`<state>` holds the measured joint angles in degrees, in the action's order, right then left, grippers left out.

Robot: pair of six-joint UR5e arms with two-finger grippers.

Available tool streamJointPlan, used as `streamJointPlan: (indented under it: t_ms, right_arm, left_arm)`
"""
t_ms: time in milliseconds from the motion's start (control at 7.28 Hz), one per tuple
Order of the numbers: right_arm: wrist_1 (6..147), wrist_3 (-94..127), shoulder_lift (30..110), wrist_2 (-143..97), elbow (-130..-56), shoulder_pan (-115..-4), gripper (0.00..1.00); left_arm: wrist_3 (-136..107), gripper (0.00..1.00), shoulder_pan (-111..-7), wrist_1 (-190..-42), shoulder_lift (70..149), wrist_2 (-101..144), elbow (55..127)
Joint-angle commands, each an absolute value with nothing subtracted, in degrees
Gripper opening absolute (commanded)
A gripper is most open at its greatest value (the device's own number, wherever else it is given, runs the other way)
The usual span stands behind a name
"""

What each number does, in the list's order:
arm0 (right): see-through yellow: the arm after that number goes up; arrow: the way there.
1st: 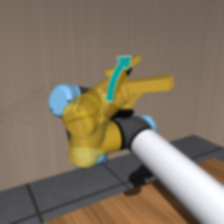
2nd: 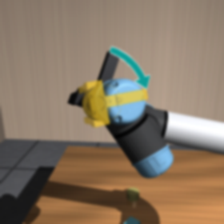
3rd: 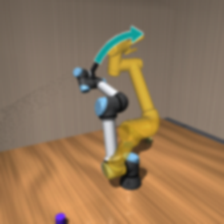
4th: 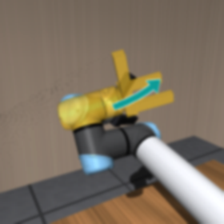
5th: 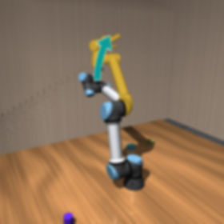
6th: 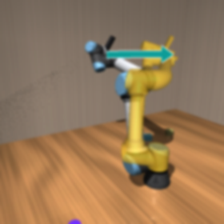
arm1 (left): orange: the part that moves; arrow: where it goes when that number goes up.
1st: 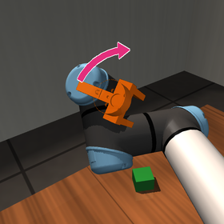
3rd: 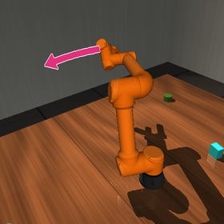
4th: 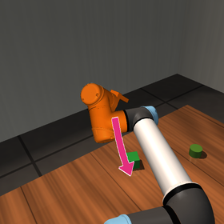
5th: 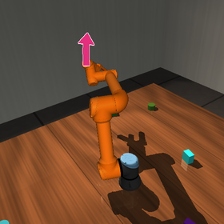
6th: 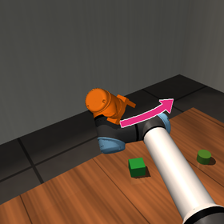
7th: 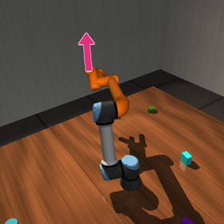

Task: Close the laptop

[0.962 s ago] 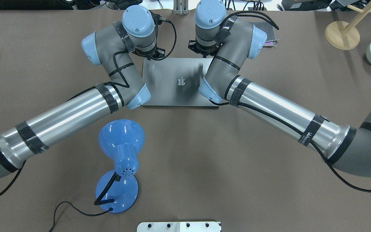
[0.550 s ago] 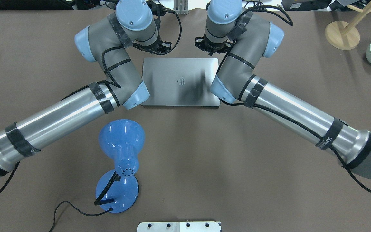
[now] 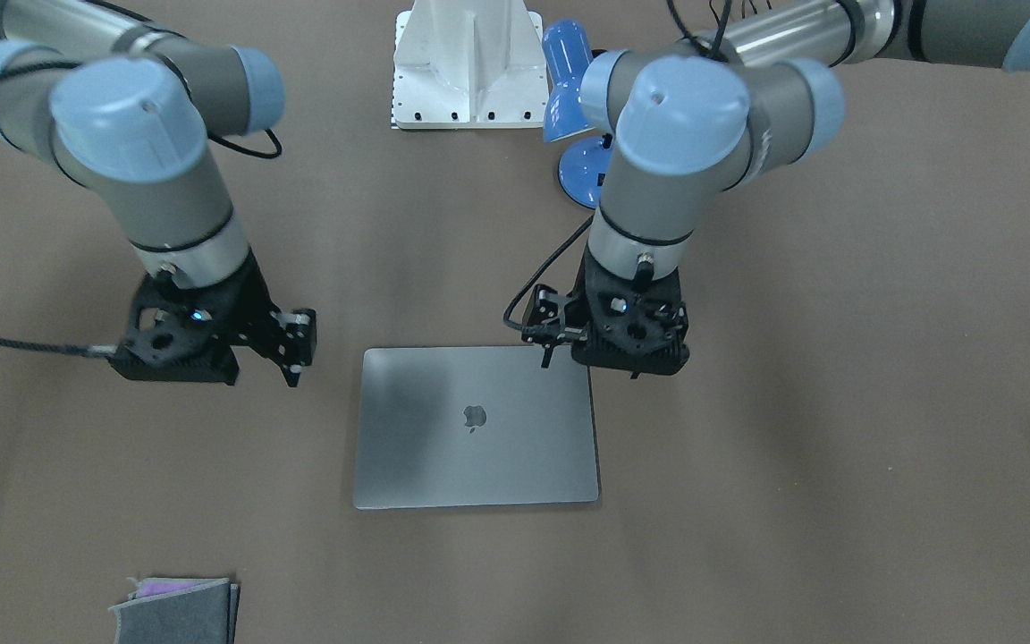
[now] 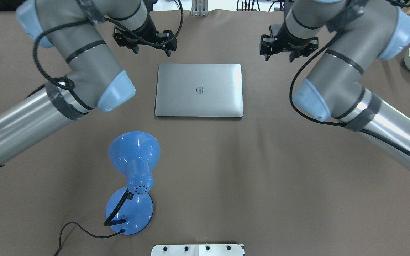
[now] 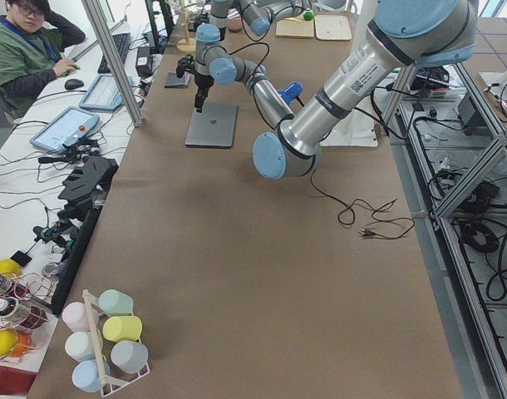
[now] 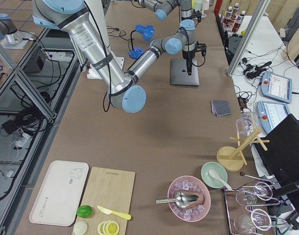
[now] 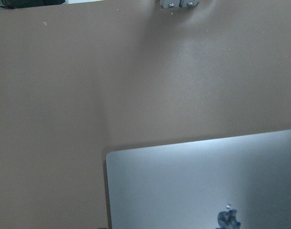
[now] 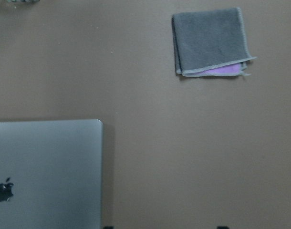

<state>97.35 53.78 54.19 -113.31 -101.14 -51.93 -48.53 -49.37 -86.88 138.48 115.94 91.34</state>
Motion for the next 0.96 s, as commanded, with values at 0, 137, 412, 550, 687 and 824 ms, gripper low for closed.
streamJointPlan:
  t_ms: [0, 137, 412, 550, 687, 824]
  right_arm:
    - [104.58, 43.46, 64.64, -117.49, -114.30, -57.28, 1.00]
    - [104.59, 37.76, 71.30, -118.99, -118.52, -60.52, 1.00]
    - [104.59, 18.65, 83.09, -125.65, -120.67, -71.83, 1.00]
    - [104.68, 6.36, 87.93, -127.68, -119.72, -78.59, 1.00]
    - [104.68, -3.94, 91.98, -128.84, -116.75, -83.71, 1.00]
    - [104.33, -12.74, 94.98, -128.24, -114.54, -88.46, 1.00]
  left_arm:
    - [-36.88, 0.99, -56.21, -73.08, 132.66, 121.88, 104.54]
    - [-30.56, 0.99, -60.17, -69.56, 128.89, 124.08, 108.59]
    - [-14.51, 0.99, -67.38, -65.05, 120.73, 124.28, 113.09]
    - [-5.37, 0.99, -72.20, -64.95, 116.32, 125.84, 113.03]
    - [2.38, 0.99, -77.55, -65.13, 111.67, 128.30, 112.07]
    - [12.12, 0.99, -82.39, -64.95, 108.40, 128.49, 109.36]
